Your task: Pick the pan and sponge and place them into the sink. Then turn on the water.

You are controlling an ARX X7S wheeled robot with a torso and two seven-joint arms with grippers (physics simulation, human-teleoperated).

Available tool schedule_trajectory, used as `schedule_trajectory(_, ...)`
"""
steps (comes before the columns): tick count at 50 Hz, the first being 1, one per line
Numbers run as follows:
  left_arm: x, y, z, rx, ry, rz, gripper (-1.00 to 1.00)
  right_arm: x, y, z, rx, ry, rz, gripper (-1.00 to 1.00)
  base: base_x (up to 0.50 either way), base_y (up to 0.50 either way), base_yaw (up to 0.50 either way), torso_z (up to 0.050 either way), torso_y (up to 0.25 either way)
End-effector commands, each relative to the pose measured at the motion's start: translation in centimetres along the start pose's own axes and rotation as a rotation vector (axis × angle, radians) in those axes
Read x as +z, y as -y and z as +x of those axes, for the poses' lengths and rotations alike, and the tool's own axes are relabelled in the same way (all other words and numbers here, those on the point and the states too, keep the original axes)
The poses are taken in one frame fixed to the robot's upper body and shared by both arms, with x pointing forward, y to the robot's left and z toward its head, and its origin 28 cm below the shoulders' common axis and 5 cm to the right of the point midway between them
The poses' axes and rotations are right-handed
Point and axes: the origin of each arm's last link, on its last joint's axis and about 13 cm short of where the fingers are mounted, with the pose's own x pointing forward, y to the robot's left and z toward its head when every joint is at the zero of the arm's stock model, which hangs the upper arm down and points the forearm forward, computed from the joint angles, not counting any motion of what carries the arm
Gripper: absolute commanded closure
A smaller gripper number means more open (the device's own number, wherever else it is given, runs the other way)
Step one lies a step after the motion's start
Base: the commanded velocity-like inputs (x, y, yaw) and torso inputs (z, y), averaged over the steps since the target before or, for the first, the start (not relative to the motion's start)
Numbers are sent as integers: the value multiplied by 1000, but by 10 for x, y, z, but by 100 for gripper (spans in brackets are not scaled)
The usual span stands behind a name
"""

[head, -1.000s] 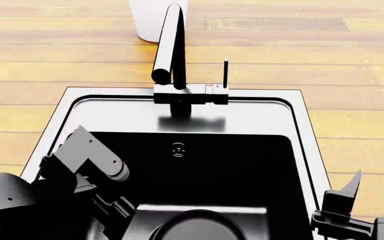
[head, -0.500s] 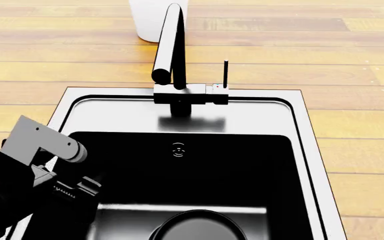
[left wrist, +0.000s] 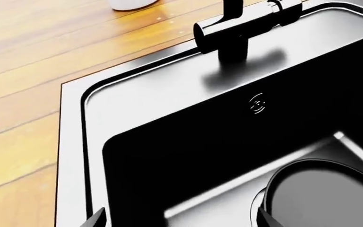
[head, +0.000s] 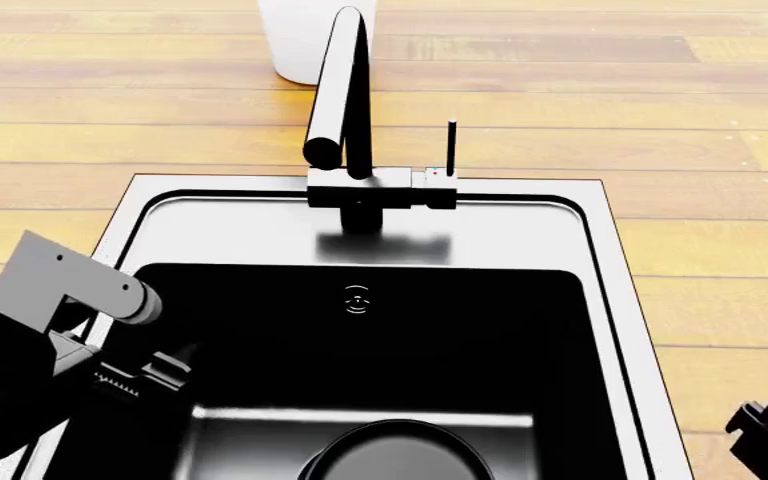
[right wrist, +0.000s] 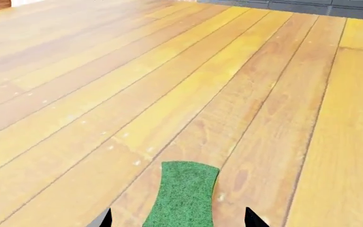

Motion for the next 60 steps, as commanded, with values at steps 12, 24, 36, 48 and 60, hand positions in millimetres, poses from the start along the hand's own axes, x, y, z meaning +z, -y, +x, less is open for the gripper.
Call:
schedule_trajectory(12, -3, -3, -9, 27, 4, -18, -100, 24, -22, 20, -82, -76, 13, -100, 0, 0, 0, 0, 0)
schedule_trajectory(24, 10, -5, -26, 93, 74, -46, -100, 20, -28, 44, -108, -142, -45, -100, 0, 0, 0, 0, 0)
schedule_trajectory(36, 10, -4, -27, 112, 86, -57, -100, 7, -32, 71, -133, -258, -23, -100, 0, 0, 0, 0, 0)
schedule_trajectory(48, 5, -2, -29, 110, 84, -63, -100, 4, -34, 86, -155, -298, -11, -100, 0, 0, 0, 0, 0)
schedule_trajectory(60, 3, 0, -26, 99, 74, -59, -100, -2, -29, 98, -206, -308, -19, -100, 0, 0, 0, 0, 0)
